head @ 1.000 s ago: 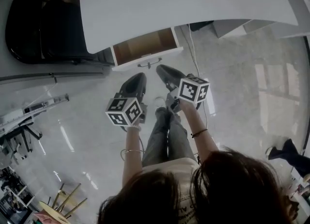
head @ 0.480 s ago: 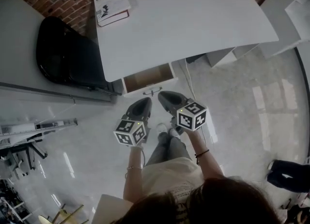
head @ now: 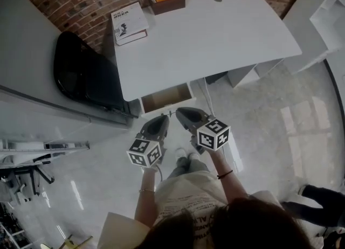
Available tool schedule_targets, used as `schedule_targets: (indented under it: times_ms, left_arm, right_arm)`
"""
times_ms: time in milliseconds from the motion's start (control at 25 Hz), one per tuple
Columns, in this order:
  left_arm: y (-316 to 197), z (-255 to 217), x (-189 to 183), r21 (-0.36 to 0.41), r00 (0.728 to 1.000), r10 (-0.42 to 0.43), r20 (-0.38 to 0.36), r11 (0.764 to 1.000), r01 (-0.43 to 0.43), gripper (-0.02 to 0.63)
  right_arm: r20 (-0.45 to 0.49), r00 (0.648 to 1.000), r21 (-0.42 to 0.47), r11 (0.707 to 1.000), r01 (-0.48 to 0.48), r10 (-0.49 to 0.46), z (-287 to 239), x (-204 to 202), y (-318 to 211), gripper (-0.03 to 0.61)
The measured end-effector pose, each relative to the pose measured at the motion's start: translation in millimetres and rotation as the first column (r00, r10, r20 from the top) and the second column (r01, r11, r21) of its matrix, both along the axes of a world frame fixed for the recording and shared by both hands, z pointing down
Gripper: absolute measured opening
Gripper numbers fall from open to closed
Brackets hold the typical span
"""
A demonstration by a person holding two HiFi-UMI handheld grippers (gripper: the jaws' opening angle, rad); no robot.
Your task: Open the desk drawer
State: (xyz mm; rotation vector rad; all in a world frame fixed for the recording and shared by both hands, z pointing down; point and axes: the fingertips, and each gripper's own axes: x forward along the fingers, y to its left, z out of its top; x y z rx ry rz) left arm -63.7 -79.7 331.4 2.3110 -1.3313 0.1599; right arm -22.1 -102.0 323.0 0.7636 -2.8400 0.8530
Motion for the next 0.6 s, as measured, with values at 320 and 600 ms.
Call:
schedule_targets:
  times_ms: [320,600]
  left_arm:
    - [2,-32,5,0.066,0.999,0.04,0.012,0.997,-0.04,-0.002]
    - [-3,-53,1,0.109,0.999,0.044,0.01,0.993,-0.045,-0.002]
  right_arm:
    - [0.027,0.999,0.075,0.997,0.02,-0.022,-34,-5,1,0.019]
    - [0.035,0.999,0.116,0.993,0.017,-0.021,-51,-7,4,0.005]
